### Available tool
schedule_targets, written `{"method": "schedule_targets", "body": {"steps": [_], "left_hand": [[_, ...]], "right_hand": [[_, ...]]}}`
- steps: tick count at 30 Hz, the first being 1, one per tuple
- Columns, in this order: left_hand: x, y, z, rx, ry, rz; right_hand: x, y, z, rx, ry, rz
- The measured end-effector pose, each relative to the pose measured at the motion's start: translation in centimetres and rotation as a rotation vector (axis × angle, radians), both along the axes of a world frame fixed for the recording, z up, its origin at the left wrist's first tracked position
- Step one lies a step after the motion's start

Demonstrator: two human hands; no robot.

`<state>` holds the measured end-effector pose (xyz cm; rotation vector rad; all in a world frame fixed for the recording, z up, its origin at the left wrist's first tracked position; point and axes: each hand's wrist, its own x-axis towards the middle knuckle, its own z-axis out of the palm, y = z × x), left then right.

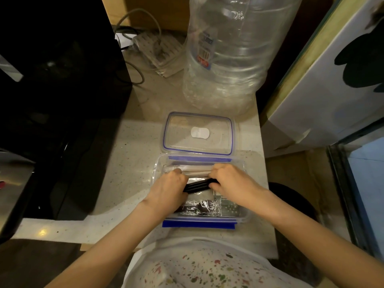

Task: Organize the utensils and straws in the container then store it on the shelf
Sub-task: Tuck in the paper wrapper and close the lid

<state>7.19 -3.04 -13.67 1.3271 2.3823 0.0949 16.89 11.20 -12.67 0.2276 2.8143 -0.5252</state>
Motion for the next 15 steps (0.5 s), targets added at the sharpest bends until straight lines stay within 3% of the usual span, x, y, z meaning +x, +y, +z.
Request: {"method": "schedule_targets", "body": {"steps": [7, 10, 13, 15], "left_hand": [[-4.6, 0.8, 4.1, 0.393, -0.273, 0.044], [-7.5, 1.9, 3.2, 0.551, -0.318, 0.313], [-9.9, 3.1, 0.3, 0.453, -0.281, 0.613], [-11.0, 3.6, -1.4, 0.339, -0.259, 0.708]], "right_hand": [[-1.2, 4.1, 4.0, -0.32, 0.232, -0.371], [-2.2, 6.7, 3.7, -0.317, 0.332, -0.593], [-3.4, 8.7, 1.9, -0.245, 0.217, -0.782], [-3.9, 9.2, 0.5, -0.206, 0.11, -0.852]]}}
